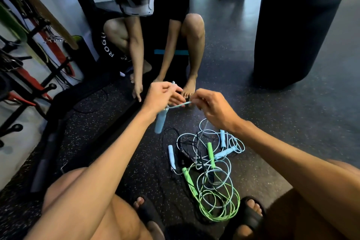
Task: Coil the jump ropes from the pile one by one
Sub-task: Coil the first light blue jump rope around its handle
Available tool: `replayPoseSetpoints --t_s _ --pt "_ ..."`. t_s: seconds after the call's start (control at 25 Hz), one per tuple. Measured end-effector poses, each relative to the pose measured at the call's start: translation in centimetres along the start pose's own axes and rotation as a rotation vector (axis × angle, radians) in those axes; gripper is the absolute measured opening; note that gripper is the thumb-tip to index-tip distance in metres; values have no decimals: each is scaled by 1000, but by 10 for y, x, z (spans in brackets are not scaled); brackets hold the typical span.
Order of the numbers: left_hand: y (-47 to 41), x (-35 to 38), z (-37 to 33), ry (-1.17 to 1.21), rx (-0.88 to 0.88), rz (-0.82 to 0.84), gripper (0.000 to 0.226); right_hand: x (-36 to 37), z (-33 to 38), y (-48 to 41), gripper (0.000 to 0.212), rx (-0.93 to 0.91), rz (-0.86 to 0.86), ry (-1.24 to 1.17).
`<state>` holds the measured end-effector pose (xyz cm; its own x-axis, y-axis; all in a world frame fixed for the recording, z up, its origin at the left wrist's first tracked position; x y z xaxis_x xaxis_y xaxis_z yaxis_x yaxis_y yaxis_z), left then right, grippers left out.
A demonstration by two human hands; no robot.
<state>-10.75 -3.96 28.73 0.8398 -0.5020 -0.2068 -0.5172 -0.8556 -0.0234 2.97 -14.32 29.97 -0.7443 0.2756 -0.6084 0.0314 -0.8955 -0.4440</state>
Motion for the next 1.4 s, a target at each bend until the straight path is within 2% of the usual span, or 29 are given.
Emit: replayPoseSetpoints --t_s 0.12,0.24,0.4,0.52,0.6,0.68,0.76,0.8,0.88,1.04,1.16,1.28,1.4 --pt "10 20 0 -50 -63 223 34 -14 -3 -4 15 63 -108 -51" --pt "17 34 0 178 -162 414 38 -20 -9 -6 11 122 -173 -146" --pt "20 37 -10 431 -199 497 34 -16 -23 -9 12 240 -201 -302" --pt "18 33 -16 590 -162 425 31 0 -30 -7 24 381 -119 -471" --pt "16 28 -19 658 -140 324 31 16 -37 2 26 535 31 -568" --pt "11 18 -20 724 -111 195 29 31 -47 16 22 663 263 -492" --pt "7 9 -19 766 -71 61 28 43 -53 31 14 713 480 -378" --pt "5 5 -17 758 -53 0 28 47 -53 35 13 710 537 -350" --pt "4 2 -13 691 -11 -87 29 50 -51 38 15 679 544 -333" --pt "-1 -5 -10 433 103 -176 28 41 -41 24 15 466 419 -228" --pt "-4 -7 -7 178 116 -206 31 29 -25 13 14 272 306 -90" --pt "-2 4 -3 -46 73 -100 30 16 -7 4 17 106 177 -16" --pt "4 19 1 -226 32 99 37 1 -4 -2 17 82 49 -12"
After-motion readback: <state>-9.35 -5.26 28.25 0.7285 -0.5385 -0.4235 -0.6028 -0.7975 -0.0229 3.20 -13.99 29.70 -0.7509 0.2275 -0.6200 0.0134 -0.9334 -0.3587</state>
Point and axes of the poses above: each hand's wrist, its own y-axis away from the middle knuckle, its own x-axis out of the palm, z = x × y, the point moved 4 cm from there along -y, towards the middle knuckle, and after that the axes turned 3 degrees about -y, right-handed, at the moved point
